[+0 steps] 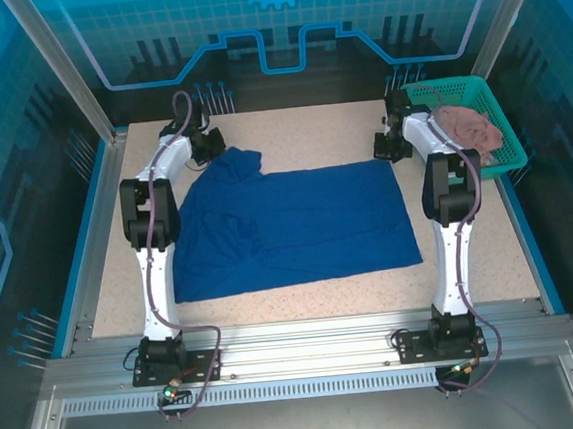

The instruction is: Fold the inside-out t-shirt

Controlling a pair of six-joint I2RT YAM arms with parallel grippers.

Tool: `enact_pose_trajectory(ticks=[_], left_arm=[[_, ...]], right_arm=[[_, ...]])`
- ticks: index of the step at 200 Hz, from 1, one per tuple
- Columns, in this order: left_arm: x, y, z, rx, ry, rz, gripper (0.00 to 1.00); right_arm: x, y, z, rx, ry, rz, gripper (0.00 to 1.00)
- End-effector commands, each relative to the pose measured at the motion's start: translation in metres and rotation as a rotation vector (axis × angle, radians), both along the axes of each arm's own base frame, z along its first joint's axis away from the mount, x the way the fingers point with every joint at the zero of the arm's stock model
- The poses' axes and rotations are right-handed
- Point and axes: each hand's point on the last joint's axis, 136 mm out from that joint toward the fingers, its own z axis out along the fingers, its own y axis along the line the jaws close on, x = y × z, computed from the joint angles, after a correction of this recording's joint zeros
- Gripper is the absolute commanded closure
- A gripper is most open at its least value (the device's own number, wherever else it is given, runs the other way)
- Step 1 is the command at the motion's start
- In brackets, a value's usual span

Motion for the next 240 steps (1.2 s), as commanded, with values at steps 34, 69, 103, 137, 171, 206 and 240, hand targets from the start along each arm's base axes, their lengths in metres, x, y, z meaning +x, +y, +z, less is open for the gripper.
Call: enact_pose_trajectory(ticks=[34, 69, 103, 137, 171, 206, 240], left_arm=[[-0.030, -0.012, 0.084, -0.064, -0.232, -0.035, 1.00], [-0.086, -0.023, 0.100, -0.098, -0.289, -0.049, 1.00], [-0.132, -0.019, 0.109, -0.099, -0.331, -0.036, 1.00], [-0.168, -0.013, 0.107, -0.088, -0.336, -0.019, 1.00], [-0.197, -0.008, 0.094, -0.067, -0.303, -0.007, 1.00], [-0.219, -0.006, 0.088, -0.062, -0.285, -0.005, 1.00], [-0.229, -0.002, 0.091, -0.044, -0.302, 0.006, 1.00]], right_arm=[[-0.032, 0.011, 0.062, 0.059, -0.139, 0.060, 0.99], [-0.076, -0.002, 0.060, 0.029, -0.090, 0.000, 0.99], [-0.107, -0.014, 0.061, 0.017, -0.065, -0.040, 0.99], [-0.129, -0.024, 0.051, -0.003, -0.020, -0.064, 0.98], [-0.139, -0.033, 0.037, -0.021, 0.017, -0.085, 0.98], [-0.141, -0.034, 0.035, -0.024, 0.029, -0.085, 0.98], [-0.145, -0.030, 0.032, -0.015, 0.040, -0.075, 0.98]])
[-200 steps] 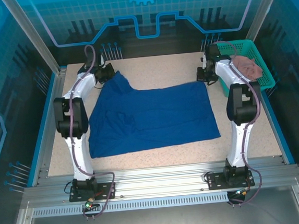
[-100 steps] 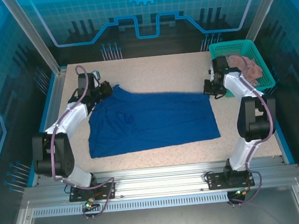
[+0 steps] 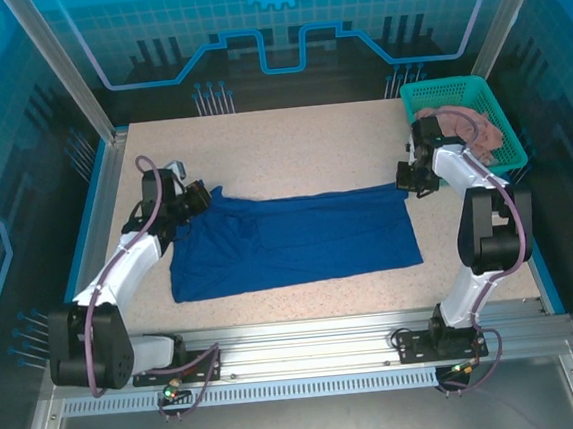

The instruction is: Fold the inside-out t-shirt

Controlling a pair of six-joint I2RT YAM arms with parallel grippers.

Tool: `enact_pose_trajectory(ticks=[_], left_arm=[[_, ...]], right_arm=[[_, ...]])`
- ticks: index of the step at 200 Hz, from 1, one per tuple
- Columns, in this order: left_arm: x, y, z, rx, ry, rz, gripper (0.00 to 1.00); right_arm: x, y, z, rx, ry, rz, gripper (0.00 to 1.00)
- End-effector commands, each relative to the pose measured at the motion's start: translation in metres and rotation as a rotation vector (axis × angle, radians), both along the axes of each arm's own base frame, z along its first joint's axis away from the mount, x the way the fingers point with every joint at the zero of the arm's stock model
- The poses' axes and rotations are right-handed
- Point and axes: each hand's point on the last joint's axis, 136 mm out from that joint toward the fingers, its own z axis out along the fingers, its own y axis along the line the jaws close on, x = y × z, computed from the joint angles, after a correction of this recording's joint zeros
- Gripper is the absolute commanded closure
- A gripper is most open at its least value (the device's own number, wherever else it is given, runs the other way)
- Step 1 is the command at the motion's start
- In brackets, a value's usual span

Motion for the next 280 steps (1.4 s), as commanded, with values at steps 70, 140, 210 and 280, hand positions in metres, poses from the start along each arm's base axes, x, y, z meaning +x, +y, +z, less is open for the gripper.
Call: enact_pose_trajectory(ticks=[70, 140, 210, 280], left_arm=[[-0.023, -0.001, 0.009, -0.008, -0.044, -0.003, 1.00], [-0.069, -0.014, -0.064, -0.062, 0.142, -0.022, 1.00], [-0.081, 0.007, -0.055, -0.007, 0.075, 0.081, 0.49], [-0.049, 0.000, -0.062, 0.032, 0.149, 0.047, 0.34]], right_arm=[[-0.019, -0.003, -0.003, -0.016, 0.034, -0.014, 0.98], [-0.046, -0.005, -0.035, -0.024, 0.107, -0.061, 0.91], [-0.019, 0.044, 0.014, 0.032, -0.168, 0.056, 0.48], [-0.012, 0.190, 0.007, 0.221, -0.173, 0.391, 0.44]])
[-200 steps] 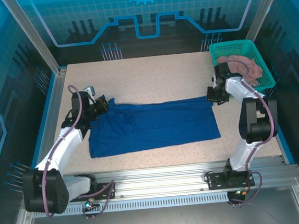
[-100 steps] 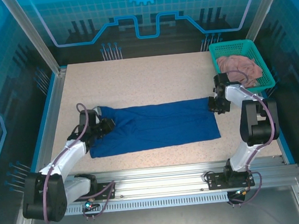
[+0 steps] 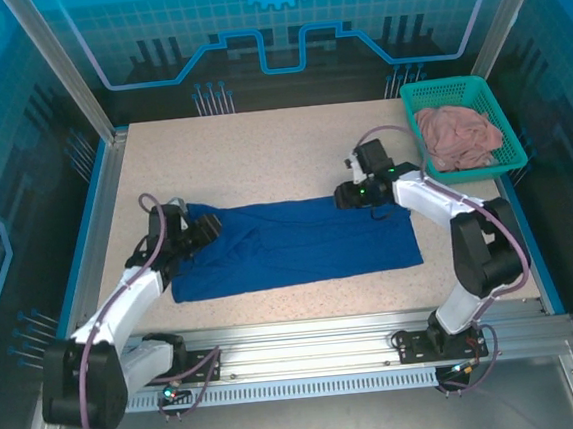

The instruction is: Fold the inside-out t-shirt

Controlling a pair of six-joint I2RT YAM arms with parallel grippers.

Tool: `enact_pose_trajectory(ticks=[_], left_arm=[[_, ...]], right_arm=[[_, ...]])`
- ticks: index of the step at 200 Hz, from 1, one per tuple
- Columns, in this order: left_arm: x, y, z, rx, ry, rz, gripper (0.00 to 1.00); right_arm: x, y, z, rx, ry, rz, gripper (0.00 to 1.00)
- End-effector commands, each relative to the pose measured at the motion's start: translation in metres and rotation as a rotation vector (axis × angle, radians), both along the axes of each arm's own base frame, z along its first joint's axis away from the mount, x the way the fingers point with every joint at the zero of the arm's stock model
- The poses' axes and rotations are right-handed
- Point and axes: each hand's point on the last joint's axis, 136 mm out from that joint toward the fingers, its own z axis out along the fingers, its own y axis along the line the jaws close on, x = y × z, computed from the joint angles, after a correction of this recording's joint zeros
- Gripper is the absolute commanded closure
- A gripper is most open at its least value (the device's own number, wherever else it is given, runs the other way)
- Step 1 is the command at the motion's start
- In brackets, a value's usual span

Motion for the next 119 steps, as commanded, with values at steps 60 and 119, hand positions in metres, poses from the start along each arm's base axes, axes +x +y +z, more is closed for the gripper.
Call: enact_pose_trajectory(ticks=[60, 119], left_arm=[[0.090, -0.037, -0.013, 0.003, -0.007, -0.188, 0.28], [0.097, -0.057, -0.046, 0.022, 0.104, -0.291, 0.34]], right_arm=[[0.008, 0.026, -0.003, 0.049, 0.020, 0.046, 0.45], [0.003, 0.016, -0.008, 0.021, 0.032, 0.027, 0.45]])
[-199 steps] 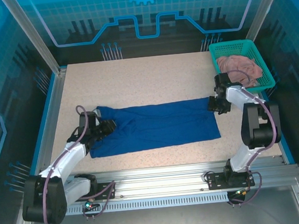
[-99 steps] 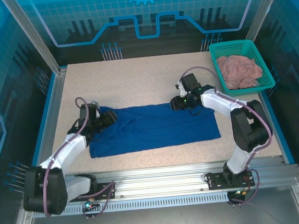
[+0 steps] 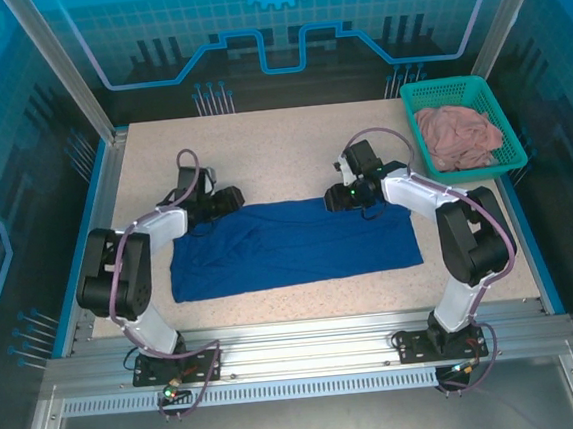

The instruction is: Fold the inside-out t-shirt

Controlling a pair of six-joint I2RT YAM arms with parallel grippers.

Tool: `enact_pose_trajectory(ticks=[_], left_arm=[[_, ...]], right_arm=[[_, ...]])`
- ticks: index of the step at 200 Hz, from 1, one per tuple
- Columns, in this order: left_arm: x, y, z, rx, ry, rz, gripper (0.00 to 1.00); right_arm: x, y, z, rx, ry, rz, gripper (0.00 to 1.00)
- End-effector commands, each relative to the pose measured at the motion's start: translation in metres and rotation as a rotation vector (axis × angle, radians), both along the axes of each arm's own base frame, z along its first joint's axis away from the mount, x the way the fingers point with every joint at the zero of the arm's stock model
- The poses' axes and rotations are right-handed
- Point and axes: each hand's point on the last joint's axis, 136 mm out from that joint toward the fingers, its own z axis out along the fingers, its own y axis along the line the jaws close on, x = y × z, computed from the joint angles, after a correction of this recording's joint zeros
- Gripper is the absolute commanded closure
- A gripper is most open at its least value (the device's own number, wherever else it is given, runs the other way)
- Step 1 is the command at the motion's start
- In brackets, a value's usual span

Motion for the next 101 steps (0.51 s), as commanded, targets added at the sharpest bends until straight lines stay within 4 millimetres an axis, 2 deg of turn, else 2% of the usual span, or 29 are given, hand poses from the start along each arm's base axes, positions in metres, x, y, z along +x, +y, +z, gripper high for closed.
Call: enact_pose_trajectory(ticks=[1, 37, 50, 65, 101], left_arm=[[-0.002, -0.012, -0.003, -0.004, 0.020, -0.079, 0.35], [-0.018, -0.016, 0.000, -0.025, 0.024, -0.088, 0.56], [-0.026, -0.016, -0.004, -0.023, 0.042, -0.088, 0.67], [-0.036, -0.015, -0.006, -0.025, 0.055, -0.086, 0.75], [-0.061, -0.023, 0.001, -0.042, 0.053, -0.111, 0.96]], right_arm=[[-0.002, -0.003, 0.007, -0.007, -0.010, -0.010, 0.45], [-0.002, -0.003, 0.006, -0.009, -0.006, -0.012, 0.45], [-0.002, -0.003, 0.005, -0.009, -0.002, -0.012, 0.45], [-0.002, -0.002, 0.004, -0.008, 0.004, -0.011, 0.45], [-0.004, -0.005, 0.001, -0.015, 0.013, -0.014, 0.45]])
